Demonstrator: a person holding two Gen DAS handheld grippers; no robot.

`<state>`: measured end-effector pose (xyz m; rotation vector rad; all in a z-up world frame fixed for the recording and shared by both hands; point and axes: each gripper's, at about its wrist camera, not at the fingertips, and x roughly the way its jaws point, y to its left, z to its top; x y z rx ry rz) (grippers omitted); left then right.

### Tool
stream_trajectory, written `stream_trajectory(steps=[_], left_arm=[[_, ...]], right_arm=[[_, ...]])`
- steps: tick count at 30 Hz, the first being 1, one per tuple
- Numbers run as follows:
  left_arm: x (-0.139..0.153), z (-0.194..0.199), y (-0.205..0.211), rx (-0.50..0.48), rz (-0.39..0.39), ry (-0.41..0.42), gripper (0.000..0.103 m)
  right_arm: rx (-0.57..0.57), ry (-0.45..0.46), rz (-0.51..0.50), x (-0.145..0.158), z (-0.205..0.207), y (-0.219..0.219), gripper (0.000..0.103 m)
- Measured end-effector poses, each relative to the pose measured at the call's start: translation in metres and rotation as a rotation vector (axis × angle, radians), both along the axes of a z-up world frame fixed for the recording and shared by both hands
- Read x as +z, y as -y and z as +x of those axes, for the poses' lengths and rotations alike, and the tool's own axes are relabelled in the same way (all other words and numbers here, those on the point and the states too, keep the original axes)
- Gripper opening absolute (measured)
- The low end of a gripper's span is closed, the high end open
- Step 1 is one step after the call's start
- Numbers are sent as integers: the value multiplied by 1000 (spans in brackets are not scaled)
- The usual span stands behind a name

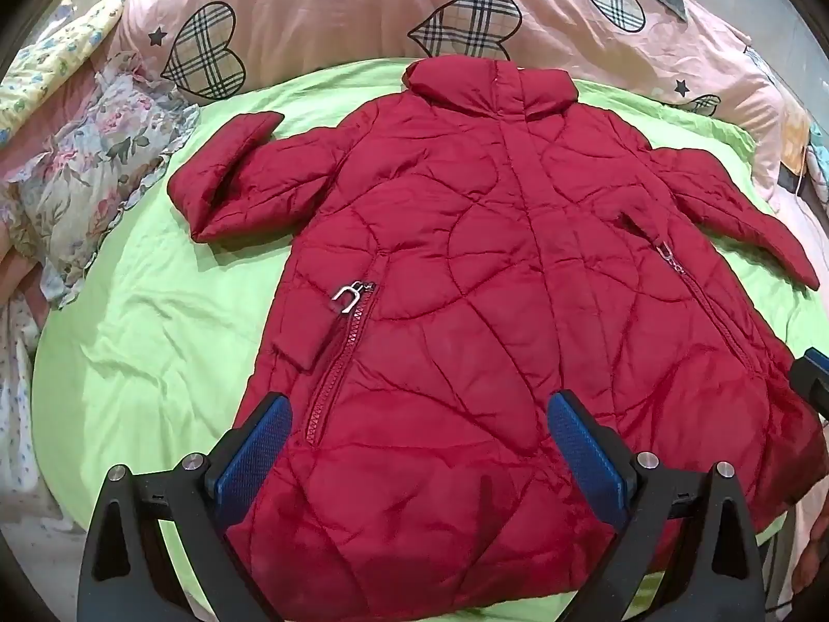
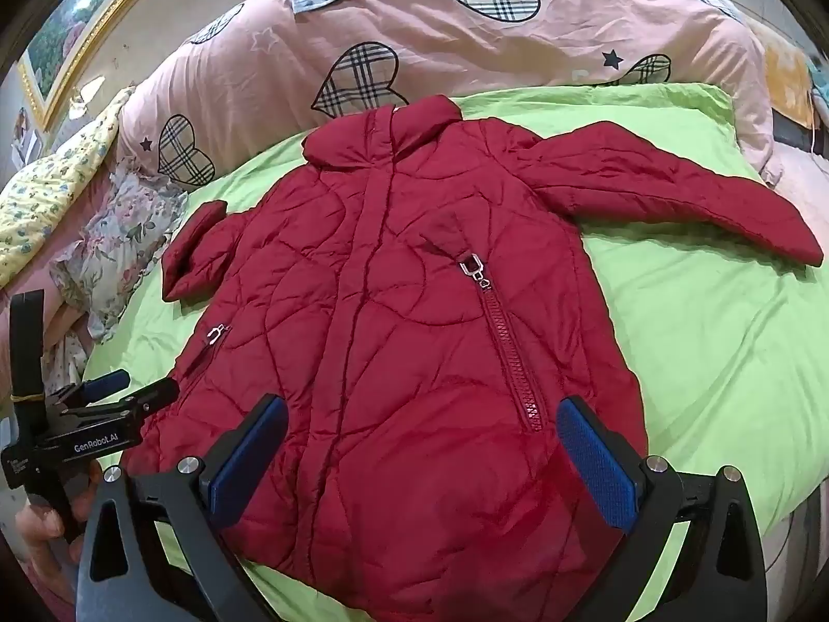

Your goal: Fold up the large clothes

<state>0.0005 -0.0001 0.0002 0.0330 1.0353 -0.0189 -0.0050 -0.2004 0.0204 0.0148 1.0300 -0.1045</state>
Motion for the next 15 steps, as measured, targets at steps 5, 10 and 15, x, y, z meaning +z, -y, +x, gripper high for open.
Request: stream_trajectory(steps=[5, 10, 15], left_arm=[[1, -2, 1, 4, 10, 4, 100], [2, 1, 0, 14, 15, 14, 100], [3, -1, -5, 13, 23, 14, 100]], right_arm=[[9, -4, -1, 0, 1, -3, 103], [15, -3, 4, 1, 2, -4, 103], [20, -1, 6, 2, 3, -7, 103]])
